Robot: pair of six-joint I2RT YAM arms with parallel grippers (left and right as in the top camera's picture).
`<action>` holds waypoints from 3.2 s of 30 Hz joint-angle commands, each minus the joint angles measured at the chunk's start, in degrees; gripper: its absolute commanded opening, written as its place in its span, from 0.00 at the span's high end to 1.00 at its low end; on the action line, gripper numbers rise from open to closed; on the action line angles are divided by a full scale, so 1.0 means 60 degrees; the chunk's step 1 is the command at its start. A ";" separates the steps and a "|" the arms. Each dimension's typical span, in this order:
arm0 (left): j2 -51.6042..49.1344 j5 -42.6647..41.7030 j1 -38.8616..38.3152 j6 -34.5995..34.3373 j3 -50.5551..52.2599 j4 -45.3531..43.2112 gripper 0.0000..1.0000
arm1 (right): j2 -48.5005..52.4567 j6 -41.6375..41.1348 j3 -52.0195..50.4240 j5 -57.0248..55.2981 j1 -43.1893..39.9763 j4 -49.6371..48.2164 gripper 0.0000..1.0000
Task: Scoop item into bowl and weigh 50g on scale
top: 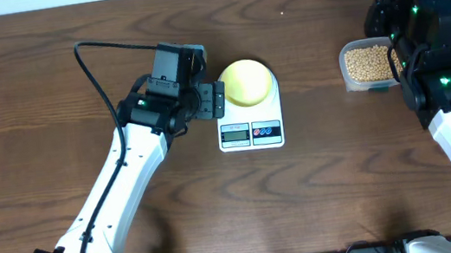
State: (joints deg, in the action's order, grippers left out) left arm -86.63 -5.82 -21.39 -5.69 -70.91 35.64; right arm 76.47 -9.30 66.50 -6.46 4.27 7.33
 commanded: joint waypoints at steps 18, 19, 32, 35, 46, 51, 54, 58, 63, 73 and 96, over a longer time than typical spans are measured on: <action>0.0087 0.0095 -0.1188 0.0776 -0.0036 0.0302 0.11 | -0.0058 0.0171 0.0149 -0.0073 0.0178 -0.0193 0.99; 0.0087 0.0095 -0.1239 0.0776 -0.0036 0.0310 0.11 | -0.0055 0.0171 0.0149 -0.0073 0.0178 -0.0193 0.99; -0.0375 0.1195 -0.2193 0.0878 -0.0036 0.0339 0.11 | -0.0055 0.0171 0.0149 -0.0069 0.0178 -0.0204 0.99; -0.0627 0.1198 -0.2339 0.0874 -0.0036 0.0342 0.11 | -0.0055 0.0171 0.0149 -0.0069 0.0178 -0.0189 0.99; -0.1596 0.1523 -0.2514 0.0761 -0.0036 0.0339 0.11 | -0.0055 0.0171 0.0149 -0.0004 0.0178 -0.0200 0.99; -0.2164 0.1523 -0.2514 0.0761 -0.0036 0.0335 0.11 | -0.0055 0.0171 0.0149 -0.0004 0.0178 -0.0204 0.98; -0.2357 0.1523 -0.2514 0.0761 -0.0036 0.0339 0.11 | -0.0055 0.0171 0.0149 -0.0004 0.0178 -0.0204 0.99; -0.2426 0.1523 -0.2514 0.0765 -0.0036 0.0299 0.11 | -0.0055 0.0171 0.0149 -0.0004 0.0178 -0.0219 0.99; -0.2561 0.1523 -0.2514 0.0765 -0.0036 0.0178 0.11 | -0.0055 0.0171 0.0149 -0.0004 0.0178 -0.0219 0.98; -0.2696 0.1523 -0.2514 0.0761 -0.0036 0.0000 0.11 | -0.0055 0.0171 0.0149 -0.0004 0.0178 -0.0226 0.99; -0.2943 0.2167 -0.2871 0.0477 -0.0033 -0.0310 0.11 | -0.0055 0.0171 0.0149 -0.0004 0.0178 -0.0222 0.99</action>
State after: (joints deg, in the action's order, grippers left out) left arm -102.54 6.00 -38.57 -1.89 -70.91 33.82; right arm 76.47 -8.86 66.50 -6.42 4.99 6.20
